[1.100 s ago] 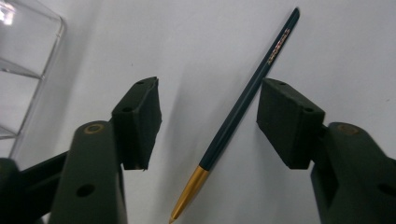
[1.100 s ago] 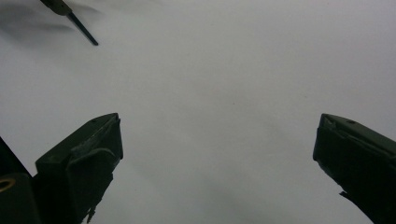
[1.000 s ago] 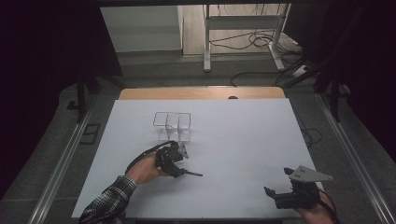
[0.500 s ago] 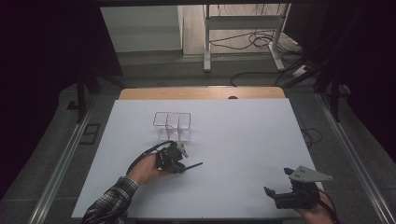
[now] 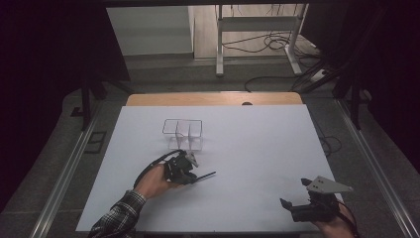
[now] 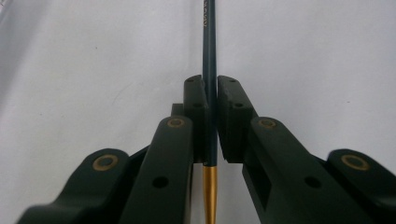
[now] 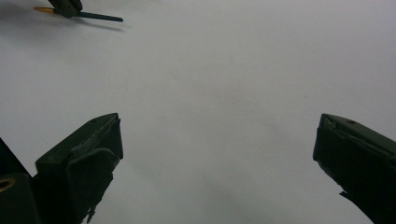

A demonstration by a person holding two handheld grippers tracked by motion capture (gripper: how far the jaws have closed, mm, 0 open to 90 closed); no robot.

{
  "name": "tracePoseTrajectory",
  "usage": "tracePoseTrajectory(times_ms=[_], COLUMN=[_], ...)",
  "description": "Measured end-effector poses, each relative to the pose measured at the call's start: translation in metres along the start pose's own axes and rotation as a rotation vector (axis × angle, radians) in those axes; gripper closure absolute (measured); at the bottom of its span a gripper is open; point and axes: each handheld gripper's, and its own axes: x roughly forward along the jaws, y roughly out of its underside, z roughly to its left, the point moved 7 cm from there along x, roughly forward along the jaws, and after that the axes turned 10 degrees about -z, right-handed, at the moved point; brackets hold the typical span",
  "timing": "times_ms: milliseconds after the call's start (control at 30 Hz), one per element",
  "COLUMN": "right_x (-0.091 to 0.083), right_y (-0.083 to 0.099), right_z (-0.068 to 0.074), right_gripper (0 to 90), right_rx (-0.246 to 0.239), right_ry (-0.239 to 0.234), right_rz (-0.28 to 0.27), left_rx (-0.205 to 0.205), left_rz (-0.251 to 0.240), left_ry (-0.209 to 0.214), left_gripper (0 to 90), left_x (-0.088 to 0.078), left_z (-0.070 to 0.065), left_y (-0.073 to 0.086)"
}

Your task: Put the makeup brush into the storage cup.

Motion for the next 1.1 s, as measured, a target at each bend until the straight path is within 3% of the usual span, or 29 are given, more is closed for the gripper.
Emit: tracePoseTrajectory(times_ms=[333,600,1100], right_x=[-0.001,-0.001,-0.002], right_y=[-0.001,-0.001,-0.003], right_z=[0.000,0.000,0.002], right_gripper=[2.7,3.9,4.9], right_rx=[0.004,0.000,-0.016], right_ry=[0.000,0.000,0.001], right_rz=[-0.005,-0.006,-0.007], left_rx=[-0.019,-0.009,-0.014], left_rz=[-0.079,-0.133,-0.233], left_ry=[0.005,0.001,-0.035], left_gripper=[83.9,83.9,83.8], left_x=[-0.017,-0.026,-0.041], left_z=[-0.010,-0.020,-0.038], left_y=[-0.006,-0.010,-0.009])
